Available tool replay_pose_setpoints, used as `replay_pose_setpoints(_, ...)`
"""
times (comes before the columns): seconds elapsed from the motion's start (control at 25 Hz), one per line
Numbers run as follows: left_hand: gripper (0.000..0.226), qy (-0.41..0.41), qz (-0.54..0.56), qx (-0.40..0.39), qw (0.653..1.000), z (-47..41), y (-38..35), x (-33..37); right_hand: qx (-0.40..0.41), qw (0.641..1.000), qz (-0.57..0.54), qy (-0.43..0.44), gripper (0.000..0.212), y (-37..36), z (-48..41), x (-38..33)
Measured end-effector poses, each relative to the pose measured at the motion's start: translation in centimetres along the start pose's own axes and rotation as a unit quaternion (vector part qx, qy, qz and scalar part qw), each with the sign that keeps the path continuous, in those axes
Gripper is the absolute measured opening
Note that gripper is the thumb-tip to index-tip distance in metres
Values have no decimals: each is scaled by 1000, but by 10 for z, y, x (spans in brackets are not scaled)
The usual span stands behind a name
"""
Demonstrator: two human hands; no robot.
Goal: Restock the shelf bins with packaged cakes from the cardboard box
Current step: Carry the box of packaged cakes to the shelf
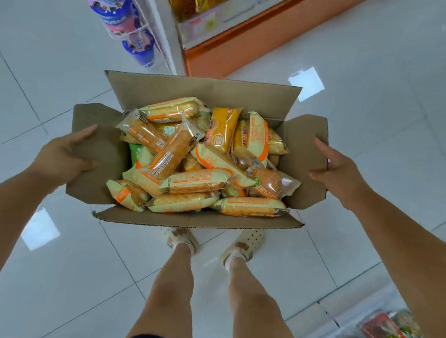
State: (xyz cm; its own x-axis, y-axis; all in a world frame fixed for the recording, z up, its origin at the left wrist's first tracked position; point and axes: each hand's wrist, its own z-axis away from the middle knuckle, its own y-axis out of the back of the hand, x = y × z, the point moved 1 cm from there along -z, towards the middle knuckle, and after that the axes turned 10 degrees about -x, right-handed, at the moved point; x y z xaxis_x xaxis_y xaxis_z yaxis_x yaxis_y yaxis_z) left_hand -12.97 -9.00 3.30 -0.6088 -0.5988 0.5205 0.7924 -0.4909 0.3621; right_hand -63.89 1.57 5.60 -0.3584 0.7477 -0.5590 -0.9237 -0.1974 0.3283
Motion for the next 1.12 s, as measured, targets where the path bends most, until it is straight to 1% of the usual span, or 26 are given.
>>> replay_pose_setpoints(0.24,83,-29,-84,-44,995,-12,-99,105,44,994,-94,-33,79,103,28,96)
replay_pose_setpoints(0.48,82,-56,-138,-82,986,-15,-206,221,83,982,-166,-45,79,199,57,167)
replay_pose_setpoints(0.56,82,-70,-171,-100,978,-20,-243,261,105,974,-196,-53,80,232,66,189)
replay_pose_setpoints(0.84,83,-121,-237,-151,952,-59,-364,402,159,946,-268,-86,80,332,68,249)
replay_pose_setpoints(1.12,80,-140,-307,-198,920,-100,-493,563,209,914,-328,-117,80,457,39,290)
